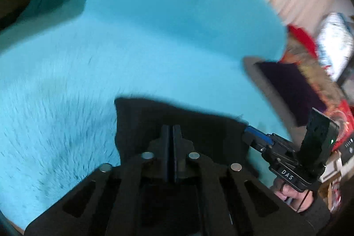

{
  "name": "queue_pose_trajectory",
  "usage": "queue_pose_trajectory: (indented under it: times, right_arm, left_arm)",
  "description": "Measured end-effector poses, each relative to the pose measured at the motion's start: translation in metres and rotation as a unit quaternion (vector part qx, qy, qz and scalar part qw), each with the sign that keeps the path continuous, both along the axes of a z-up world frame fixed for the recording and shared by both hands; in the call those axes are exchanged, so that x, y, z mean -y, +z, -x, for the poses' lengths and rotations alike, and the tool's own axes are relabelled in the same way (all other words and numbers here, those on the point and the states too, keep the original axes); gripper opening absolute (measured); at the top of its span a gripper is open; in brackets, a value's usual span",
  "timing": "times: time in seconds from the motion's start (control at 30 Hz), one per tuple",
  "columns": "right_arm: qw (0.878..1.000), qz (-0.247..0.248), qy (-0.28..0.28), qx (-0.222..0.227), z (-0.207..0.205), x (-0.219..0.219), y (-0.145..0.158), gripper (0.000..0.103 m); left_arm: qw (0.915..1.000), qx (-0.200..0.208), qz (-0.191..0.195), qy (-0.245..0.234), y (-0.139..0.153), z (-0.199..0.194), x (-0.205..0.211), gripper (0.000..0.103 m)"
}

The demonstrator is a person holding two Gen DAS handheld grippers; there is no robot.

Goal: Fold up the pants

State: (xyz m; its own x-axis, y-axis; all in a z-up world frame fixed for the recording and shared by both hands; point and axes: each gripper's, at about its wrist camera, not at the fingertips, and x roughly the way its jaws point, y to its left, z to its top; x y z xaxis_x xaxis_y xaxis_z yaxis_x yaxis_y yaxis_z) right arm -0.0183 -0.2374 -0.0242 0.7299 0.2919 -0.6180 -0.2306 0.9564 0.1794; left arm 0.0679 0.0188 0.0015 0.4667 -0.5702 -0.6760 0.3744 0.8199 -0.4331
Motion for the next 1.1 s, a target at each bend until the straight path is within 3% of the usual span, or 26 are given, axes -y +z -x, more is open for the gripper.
queue_pose_trajectory:
  times: [0.03,0.1,0.2,0.27,0.33,0.43,0.5,0.57,0.63,0.7,0.8,0.9,1.0,1.03,1.1]
  right_arm:
    - [0.999,0.004,0.003,-0.034,-0.010,-0.001,-0.018,0.019]
    - [1.000,-0.008,-0.005,-0.018,-0.010,0.002,-0.021,0.017]
    - [1.000,-0.003,-0.007,-0.012,-0.007,0.002,-0.023,0.017]
    - [1.000,-0.006,-0.006,-0.009,-0.005,0.001,-0.021,0.017]
    - [1.000,-0.001,-0.010,0.002,-0.003,-0.001,-0.015,0.019]
    - [0.999,0.000,-0.003,0.053,0.020,-0.008,0.007,0.023]
    - [0.997,-0.014,0.011,0.075,0.037,-0.018,0.021,0.024]
    - [0.997,-0.023,0.028,0.066,0.047,-0.031,0.021,0.024]
    - [0.998,0.012,0.037,0.042,0.055,-0.048,0.008,0.021]
    - [0.998,0.046,0.027,0.013,0.056,-0.053,-0.017,0.021]
    - [0.997,0.046,0.032,0.047,0.063,-0.051,-0.020,0.022]
    - [0.997,0.047,0.024,0.053,0.068,-0.052,-0.008,0.022]
    - [0.994,0.044,0.028,0.101,0.089,-0.056,0.006,0.025]
    - [0.993,0.054,0.026,0.100,0.093,-0.059,0.005,0.025]
    - [0.996,0.072,0.018,0.054,0.084,-0.059,-0.013,0.028]
  left_arm:
    - [0.9998,-0.012,0.014,0.010,-0.016,-0.005,-0.004,0.001]
    - [0.9989,-0.020,0.037,0.022,-0.018,-0.006,-0.008,0.001]
    - [0.9997,-0.002,0.015,0.018,-0.014,-0.002,-0.001,0.001]
    - [0.9995,0.007,0.025,0.018,-0.010,0.001,-0.003,0.001]
    - [0.9984,0.029,0.044,0.021,0.002,0.010,-0.009,0.001]
    - [0.9928,0.096,0.064,0.032,0.032,0.020,-0.019,0.002]
    - [0.9944,0.080,0.056,0.041,0.032,0.004,-0.017,0.002]
    - [0.9978,0.019,0.039,0.051,0.009,-0.015,-0.013,0.002]
    - [0.9971,-0.023,0.014,0.071,-0.014,-0.024,-0.010,0.001]
    - [0.9970,-0.028,0.012,0.071,-0.011,-0.023,-0.008,0.001]
    - [0.9975,-0.016,0.004,0.068,-0.006,-0.024,0.000,0.001]
    - [0.9964,-0.001,0.048,0.070,0.005,-0.015,-0.015,0.001]
    - [0.9948,0.039,0.079,0.051,0.025,0.006,-0.020,0.001]
    - [0.9951,0.046,0.076,0.044,0.028,0.011,-0.016,0.004]
    - [0.9979,0.039,0.048,0.020,0.022,0.016,-0.001,0.004]
